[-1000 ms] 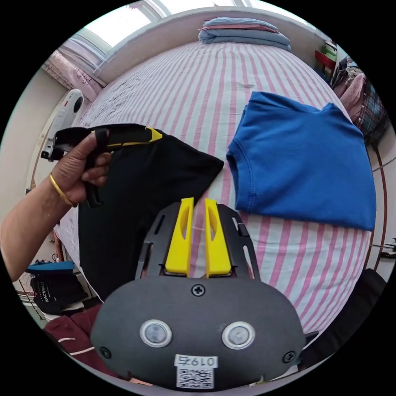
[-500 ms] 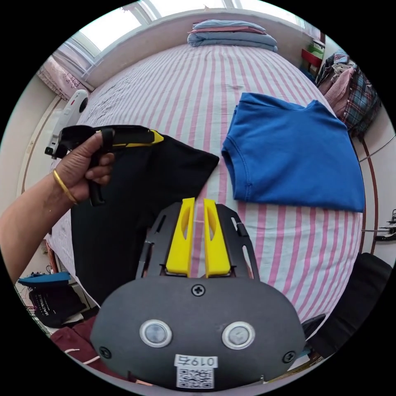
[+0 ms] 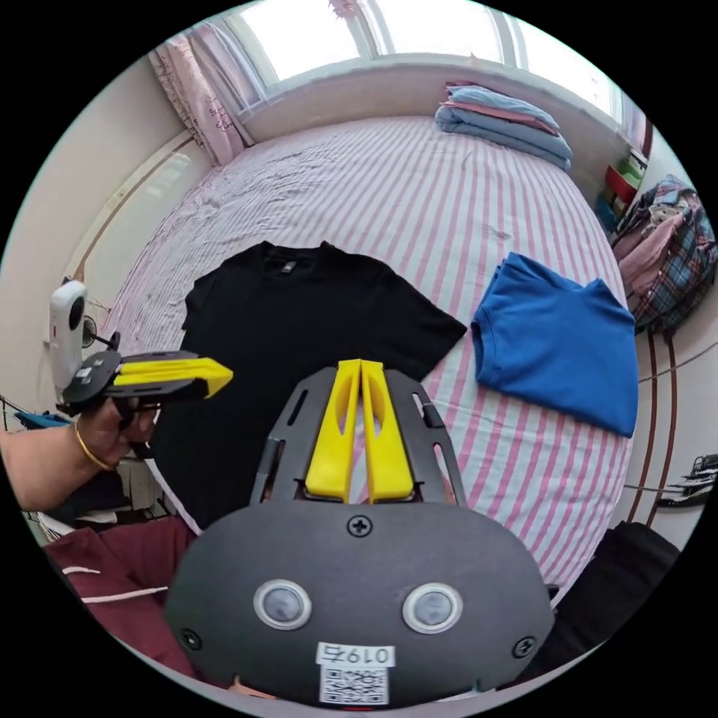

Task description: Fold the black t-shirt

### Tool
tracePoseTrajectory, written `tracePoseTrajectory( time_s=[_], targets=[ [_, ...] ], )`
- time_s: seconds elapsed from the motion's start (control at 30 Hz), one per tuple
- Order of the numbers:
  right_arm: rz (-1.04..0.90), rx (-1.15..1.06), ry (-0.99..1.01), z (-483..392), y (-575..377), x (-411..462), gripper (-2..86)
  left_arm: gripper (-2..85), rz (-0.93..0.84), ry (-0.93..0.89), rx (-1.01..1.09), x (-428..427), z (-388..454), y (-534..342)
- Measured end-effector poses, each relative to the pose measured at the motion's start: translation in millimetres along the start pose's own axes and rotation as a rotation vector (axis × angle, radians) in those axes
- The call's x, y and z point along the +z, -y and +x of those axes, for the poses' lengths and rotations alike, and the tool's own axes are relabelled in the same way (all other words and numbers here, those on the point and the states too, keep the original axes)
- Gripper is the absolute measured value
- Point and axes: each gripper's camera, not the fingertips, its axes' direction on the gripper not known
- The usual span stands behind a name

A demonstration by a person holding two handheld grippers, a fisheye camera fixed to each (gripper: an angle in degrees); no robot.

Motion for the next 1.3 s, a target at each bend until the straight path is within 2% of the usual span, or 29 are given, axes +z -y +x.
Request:
tracePoseTrajectory(
  time_s=[0.13,0.3,0.37,0.43,0.5,0.67,0.77,0.97,1.1,1.3],
  targets=[
    [0.011,-0.050,-0.015,9,71,9,1.0,0.9,0.046,0.086,-0.125,-27,-58,-17],
    [-0.001,-0.126,-0.008,8,152,45,-0.1,1.2,0.174,-0.071,-0.136,-18,-127,42],
    [-0.017,-0.166,-0.050,5,171,60,0.8,1.9,0.164,-0.077,-0.046,3,-129,93],
    [-0.038,-0.235,-0.101,4,188,72,7.8,2.9,0.163,-0.030,0.079,17,-119,129],
    [-0.081,-0.288,-0.097,9,198,77,9.6,5.0,0.161,0.002,0.201,26,-109,159],
    [-0.197,-0.417,0.007,33,223,82,9.4,8.3,-0.012,0.113,0.566,55,-89,222],
    [-0.216,-0.438,0.019,45,236,80,8.0,8.6,-0.107,0.089,0.642,69,-85,249],
    [-0.222,-0.404,0.038,69,255,70,7.0,8.6,-0.268,-0.042,0.696,92,-76,284],
    [-0.202,-0.374,0.092,82,270,58,6.7,7.6,-0.304,-0.093,0.684,97,-75,296],
    [-0.246,-0.377,0.125,91,286,56,7.1,5.2,-0.312,-0.079,0.662,101,-71,318]
  ],
)
